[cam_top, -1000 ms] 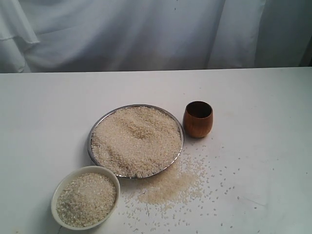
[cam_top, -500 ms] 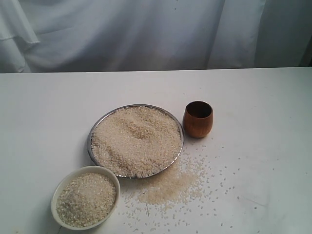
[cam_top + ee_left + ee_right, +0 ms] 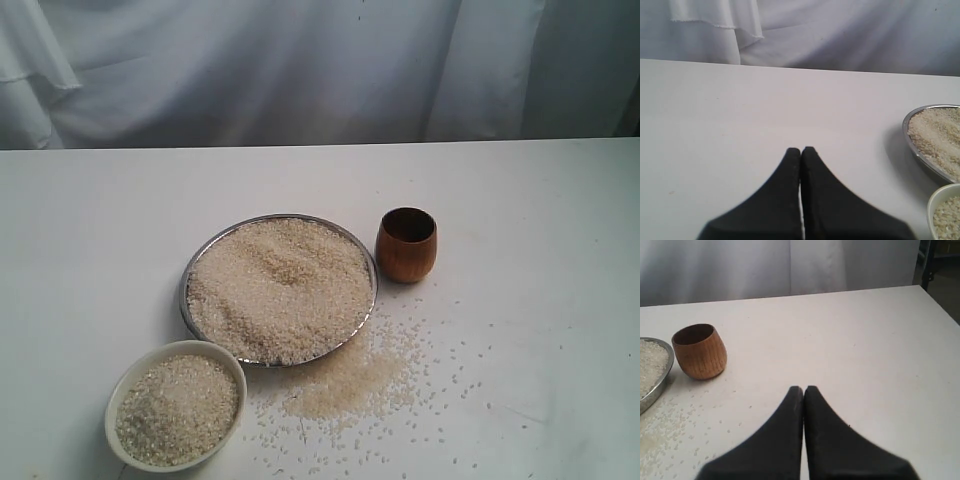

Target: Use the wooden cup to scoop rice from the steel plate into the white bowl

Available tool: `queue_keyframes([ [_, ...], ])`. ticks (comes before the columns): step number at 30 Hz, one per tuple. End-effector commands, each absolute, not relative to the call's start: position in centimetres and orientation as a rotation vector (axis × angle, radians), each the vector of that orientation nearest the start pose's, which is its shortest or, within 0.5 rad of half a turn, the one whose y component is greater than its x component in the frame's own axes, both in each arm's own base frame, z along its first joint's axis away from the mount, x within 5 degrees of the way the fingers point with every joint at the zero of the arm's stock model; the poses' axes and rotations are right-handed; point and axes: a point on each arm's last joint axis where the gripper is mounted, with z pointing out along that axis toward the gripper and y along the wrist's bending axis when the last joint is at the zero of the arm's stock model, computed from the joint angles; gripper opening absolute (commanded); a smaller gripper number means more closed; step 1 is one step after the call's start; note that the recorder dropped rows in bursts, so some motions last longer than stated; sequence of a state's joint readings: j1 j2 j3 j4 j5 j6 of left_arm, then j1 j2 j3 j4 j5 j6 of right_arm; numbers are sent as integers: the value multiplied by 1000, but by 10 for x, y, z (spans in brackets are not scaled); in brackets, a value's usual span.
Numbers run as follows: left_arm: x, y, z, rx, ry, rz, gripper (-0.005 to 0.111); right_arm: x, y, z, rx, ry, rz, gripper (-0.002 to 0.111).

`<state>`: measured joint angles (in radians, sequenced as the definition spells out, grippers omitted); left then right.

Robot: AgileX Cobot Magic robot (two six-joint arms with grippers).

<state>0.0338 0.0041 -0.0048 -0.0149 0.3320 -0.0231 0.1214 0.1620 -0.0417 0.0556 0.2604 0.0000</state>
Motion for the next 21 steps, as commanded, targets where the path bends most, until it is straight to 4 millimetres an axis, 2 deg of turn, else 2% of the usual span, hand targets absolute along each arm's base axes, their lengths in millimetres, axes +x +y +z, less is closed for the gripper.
queue_keyframes([
  [1,54,1,184,-64,1801,-7,0,64,12,185,-124,1885,159,0],
  [8,54,1,184,-64,1801,-7,0,63,15,184,-186,1897,177,0],
  [21,54,1,184,-64,1801,-7,0,55,13,183,-179,1821,176,0],
])
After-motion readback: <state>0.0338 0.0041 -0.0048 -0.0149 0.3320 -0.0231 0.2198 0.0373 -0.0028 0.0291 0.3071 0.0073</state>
